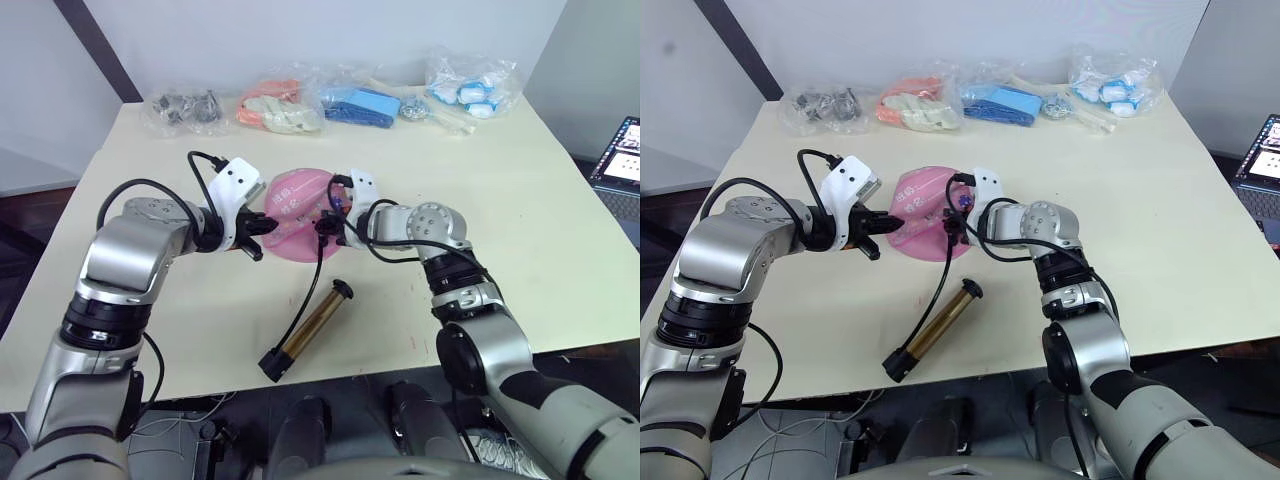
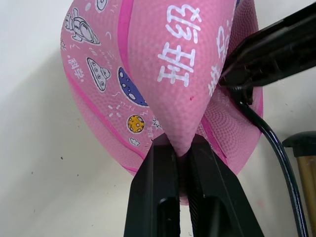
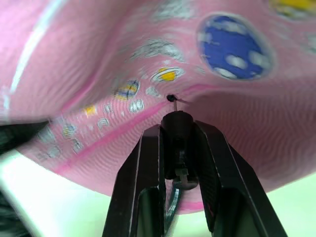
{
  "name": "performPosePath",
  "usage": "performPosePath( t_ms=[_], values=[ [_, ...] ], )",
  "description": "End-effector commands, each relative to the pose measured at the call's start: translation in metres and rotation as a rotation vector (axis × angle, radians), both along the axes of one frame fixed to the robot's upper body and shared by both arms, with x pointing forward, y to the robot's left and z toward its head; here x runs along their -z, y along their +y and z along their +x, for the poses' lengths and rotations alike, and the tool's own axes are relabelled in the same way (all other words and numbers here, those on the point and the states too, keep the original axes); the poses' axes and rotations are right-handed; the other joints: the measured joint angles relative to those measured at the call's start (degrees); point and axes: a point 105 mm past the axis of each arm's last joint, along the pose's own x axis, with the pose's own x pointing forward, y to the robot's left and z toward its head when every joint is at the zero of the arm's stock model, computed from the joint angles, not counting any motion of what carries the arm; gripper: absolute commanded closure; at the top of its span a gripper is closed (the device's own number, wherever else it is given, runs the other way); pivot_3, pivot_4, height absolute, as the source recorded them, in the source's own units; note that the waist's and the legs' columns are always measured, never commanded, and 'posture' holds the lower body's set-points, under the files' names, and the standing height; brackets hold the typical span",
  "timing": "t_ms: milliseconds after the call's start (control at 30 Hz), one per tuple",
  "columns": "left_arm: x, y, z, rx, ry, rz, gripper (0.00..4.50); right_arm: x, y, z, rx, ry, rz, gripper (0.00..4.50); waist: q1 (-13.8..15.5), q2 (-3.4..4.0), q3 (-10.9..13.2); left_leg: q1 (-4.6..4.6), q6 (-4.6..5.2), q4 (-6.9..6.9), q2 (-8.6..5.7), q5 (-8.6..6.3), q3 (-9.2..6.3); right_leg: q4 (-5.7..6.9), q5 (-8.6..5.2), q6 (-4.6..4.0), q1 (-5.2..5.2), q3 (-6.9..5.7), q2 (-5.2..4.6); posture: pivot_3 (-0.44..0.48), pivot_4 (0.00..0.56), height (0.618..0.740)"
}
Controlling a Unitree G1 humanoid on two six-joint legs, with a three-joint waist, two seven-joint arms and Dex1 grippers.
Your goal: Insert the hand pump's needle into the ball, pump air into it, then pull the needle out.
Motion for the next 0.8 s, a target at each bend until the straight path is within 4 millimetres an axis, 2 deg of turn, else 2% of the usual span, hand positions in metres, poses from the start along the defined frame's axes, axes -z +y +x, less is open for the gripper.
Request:
performPosePath(
  t_ms=[33,433,633,800],
  values=[
    [0.011,-0.02,-0.014,0.127,0.085,-0.056,4.5,-0.018,0.015,0.004,0.03,0.021,0.099,4.16,0.0,0.0,0.0,0.02,0.0,-0.02,0.0,0.0,0.02,0.0,0.0,0.0,0.0,0.04,0.0,0.0,0.15,0.74],
    [0.017,-0.018,-0.014,0.136,0.101,-0.038,4.5,-0.019,0.05,-0.005,-0.077,-0.014,0.047,4.16,-0.96,0.0,-0.01,0.46,0.0,-0.28,0.02,0.0,0.19,0.01,0.0,0.0,0.23,0.3,0.1,0.0,0.15,0.74],
    [0.018,-0.02,-0.015,0.155,0.104,-0.041,4.5,-0.02,0.052,-0.004,-0.109,-0.086,-0.006,4.16,-1.19,0.01,-0.01,0.53,0.0,-0.28,0.06,0.0,0.17,0.01,0.0,0.0,0.3,0.32,0.15,0.0,0.15,0.74],
    [0.015,-0.026,-0.021,0.228,0.156,-0.177,4.5,-0.021,0.05,-0.004,-0.123,-0.104,0.005,4.16,-1.23,0.01,-0.01,0.54,0.0,-0.29,0.09,0.0,0.18,0.01,0.0,-0.01,0.3,0.34,0.17,0.0,0.15,0.74]
  ],
)
